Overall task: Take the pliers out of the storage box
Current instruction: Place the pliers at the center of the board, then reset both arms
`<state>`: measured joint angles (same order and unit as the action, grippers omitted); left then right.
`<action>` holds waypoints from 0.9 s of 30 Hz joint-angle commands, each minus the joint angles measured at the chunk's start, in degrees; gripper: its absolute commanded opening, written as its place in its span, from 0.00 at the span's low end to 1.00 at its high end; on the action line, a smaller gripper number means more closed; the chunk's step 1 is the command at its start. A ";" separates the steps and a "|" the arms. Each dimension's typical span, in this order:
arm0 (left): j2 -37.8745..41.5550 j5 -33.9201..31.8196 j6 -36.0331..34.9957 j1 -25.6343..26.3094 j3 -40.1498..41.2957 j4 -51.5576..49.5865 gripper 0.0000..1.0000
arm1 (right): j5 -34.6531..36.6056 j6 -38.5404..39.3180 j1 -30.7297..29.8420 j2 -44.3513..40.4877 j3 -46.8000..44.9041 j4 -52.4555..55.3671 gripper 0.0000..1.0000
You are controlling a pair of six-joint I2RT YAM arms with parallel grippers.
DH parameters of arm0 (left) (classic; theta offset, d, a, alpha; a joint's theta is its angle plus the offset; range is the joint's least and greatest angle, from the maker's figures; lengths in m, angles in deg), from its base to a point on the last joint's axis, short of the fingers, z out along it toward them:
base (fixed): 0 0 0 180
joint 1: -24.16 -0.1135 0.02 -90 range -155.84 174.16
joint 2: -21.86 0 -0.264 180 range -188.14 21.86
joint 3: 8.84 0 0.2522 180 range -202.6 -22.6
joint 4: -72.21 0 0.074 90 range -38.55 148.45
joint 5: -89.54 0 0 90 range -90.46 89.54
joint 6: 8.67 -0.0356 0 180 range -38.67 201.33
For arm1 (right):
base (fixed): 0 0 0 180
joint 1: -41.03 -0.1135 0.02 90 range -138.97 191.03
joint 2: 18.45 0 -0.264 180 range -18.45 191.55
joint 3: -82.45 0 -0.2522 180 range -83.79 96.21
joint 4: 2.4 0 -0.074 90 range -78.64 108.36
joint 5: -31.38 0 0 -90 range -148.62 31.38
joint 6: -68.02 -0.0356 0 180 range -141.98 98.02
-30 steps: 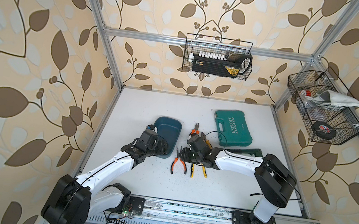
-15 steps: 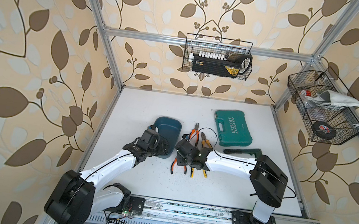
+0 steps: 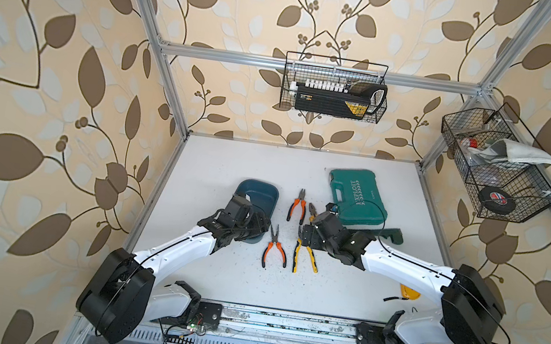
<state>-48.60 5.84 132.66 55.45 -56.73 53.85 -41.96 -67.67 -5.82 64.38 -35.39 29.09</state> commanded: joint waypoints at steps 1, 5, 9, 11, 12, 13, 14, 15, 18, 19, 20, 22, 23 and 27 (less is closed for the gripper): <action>-2.66 -1.06 3.50 2.02 -3.21 3.45 0.75 | -2.37 1.71 -0.15 -1.97 -0.76 -1.22 0.99; -6.29 -0.88 4.63 3.25 -6.00 3.63 0.74 | -2.35 2.23 -0.17 -3.78 -1.06 -0.69 0.99; -5.87 -2.13 5.17 3.37 -7.37 3.54 0.75 | -2.26 2.62 0.23 -4.91 -2.42 -1.20 0.99; -5.40 -3.29 4.87 3.41 -8.77 1.62 0.78 | -3.04 2.62 1.02 -5.21 -3.29 -1.45 0.99; -5.39 -3.49 4.01 3.39 -10.00 -0.03 0.80 | -3.74 2.82 1.41 -5.64 -3.84 -1.80 0.99; -5.38 -3.49 3.11 3.36 -11.18 -1.72 0.82 | -3.89 3.20 1.58 -6.28 -4.11 -1.78 0.99; -5.33 -3.50 1.92 3.34 -12.46 -3.98 0.85 | -3.92 3.98 1.68 -7.28 -4.23 -1.51 0.99; -5.03 -3.42 -0.25 3.39 -13.56 -5.99 0.89 | -3.71 4.96 1.80 -8.45 -4.10 -0.82 0.99; -2.65 -3.76 -5.68 3.36 -15.98 -11.48 0.99 | -2.15 8.53 1.93 -12.43 -2.20 2.31 0.99; -1.66 -3.78 -7.47 3.36 -16.56 -12.72 0.99 | -1.32 9.68 1.86 -13.51 -1.28 3.51 0.99; -0.58 -3.60 -9.06 3.36 -17.31 -14.36 0.99 | -0.06 10.72 1.86 -14.70 0.18 5.44 0.99; 0.63 -5.05 -10.45 3.35 -19.06 -18.23 0.99 | 3.86 12.41 1.93 -16.49 2.92 9.02 0.99; 1.05 -6.44 -11.60 3.34 -20.19 -20.27 0.99 | 6.13 12.74 1.88 -17.32 4.49 11.29 0.99; 4.30 -10.39 -17.67 3.35 -20.82 -20.63 0.99 | 11.94 16.35 2.16 -19.33 9.70 16.59 0.99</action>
<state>-47.24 -0.39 122.25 58.40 -76.03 36.67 -36.53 -55.78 -4.05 46.26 -28.86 39.28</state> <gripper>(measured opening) 0.989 0.993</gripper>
